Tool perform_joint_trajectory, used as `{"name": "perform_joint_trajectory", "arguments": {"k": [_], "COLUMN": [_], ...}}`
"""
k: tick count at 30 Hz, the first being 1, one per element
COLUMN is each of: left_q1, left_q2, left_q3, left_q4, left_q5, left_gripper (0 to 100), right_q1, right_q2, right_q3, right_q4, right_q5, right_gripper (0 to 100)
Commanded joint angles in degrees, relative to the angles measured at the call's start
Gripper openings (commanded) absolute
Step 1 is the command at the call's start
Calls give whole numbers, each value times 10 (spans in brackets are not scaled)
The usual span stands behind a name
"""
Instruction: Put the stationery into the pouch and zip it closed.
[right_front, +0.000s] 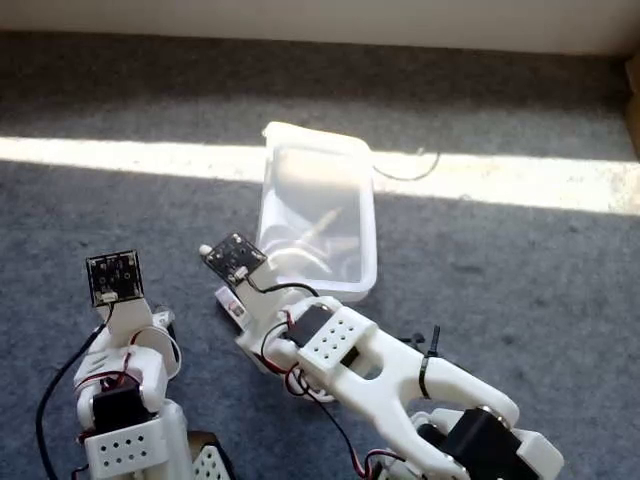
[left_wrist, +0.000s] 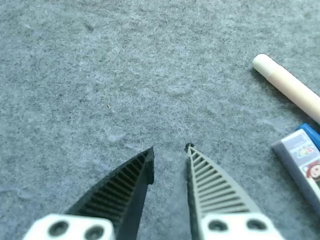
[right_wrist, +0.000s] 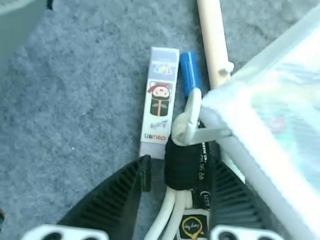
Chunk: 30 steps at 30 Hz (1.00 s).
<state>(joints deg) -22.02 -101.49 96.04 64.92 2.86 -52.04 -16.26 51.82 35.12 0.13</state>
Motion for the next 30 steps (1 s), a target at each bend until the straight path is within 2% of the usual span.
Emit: {"name": "perform_joint_trajectory", "arguments": {"k": [1,23,30], "left_q1": [-8,-8,-7], "left_q2": [-6,-5,-5], "left_q3": [12,12,12], "left_q4": [-8,-8,-8], "left_q5": [-4,-4,-4], "left_gripper": [109,109,109], "right_q1": [7,13,44], "right_q2": [-7,-2,-2], "right_q3": [-21,-16,-19], "right_q4": [-26,-29,-29], "right_q5": [-5,-5,-5], "right_gripper": [173,171,53]}}
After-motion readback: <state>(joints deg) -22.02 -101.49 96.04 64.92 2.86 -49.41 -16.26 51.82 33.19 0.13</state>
